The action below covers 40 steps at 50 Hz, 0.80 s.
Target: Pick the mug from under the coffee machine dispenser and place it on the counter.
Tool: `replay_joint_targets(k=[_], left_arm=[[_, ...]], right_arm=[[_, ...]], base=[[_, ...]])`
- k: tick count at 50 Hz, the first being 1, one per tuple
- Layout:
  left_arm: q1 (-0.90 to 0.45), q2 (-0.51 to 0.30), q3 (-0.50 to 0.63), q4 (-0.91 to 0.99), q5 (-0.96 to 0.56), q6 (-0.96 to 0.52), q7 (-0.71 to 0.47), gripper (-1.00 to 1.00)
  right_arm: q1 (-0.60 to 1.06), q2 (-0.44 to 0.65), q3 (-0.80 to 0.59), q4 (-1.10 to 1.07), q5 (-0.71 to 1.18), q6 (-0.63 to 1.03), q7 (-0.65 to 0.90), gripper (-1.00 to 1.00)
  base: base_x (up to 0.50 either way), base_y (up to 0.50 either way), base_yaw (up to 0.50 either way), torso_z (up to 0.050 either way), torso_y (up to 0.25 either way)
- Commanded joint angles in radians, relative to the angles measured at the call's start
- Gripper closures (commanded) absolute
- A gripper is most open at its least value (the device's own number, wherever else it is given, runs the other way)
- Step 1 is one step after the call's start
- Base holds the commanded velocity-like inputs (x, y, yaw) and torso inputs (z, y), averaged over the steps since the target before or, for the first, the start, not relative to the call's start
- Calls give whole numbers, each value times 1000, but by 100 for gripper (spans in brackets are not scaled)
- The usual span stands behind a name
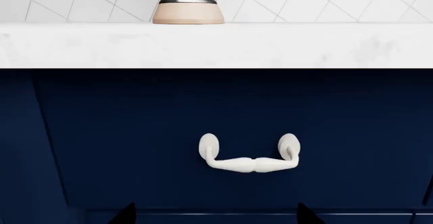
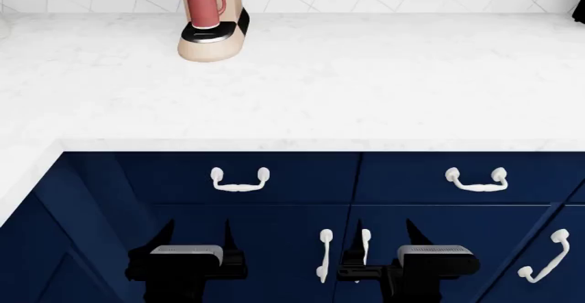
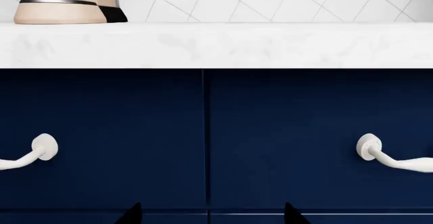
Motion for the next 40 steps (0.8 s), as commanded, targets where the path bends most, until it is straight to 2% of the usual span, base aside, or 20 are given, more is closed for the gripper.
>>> replay_joint_targets(k=[1,16,26,29,31,40], left_arm=[[-1,-12,19,1,-24,4,-21,-100],[11,-57,101,-32,22,82,-102,-100],[8,-69,112,-20,1,81,-120,-100],[15,-73,111,29,-23,41,-117,-100],[-2,-78,119,24,19,46,-146,-100],[-20,-113,114,284,-49,-245,-121,-100]], right_arm=[[1,9,3,6,56,-9,32,-100],[3,50,-46,6,98,1,92,-100],[5,66,-70,1,103,3,114,-100],[-2,77,-91,-32,71,14,128,-100],[-8,86,-107,-62,39,28,144,-100],[-27,118,-125,-304,76,232,138,-100]], base=[[0,0,0,0,0],[0,0,0,1,0],[0,0,0,49,4],[0,0,0,50,5],[0,0,0,50,5],[0,0,0,50,5]])
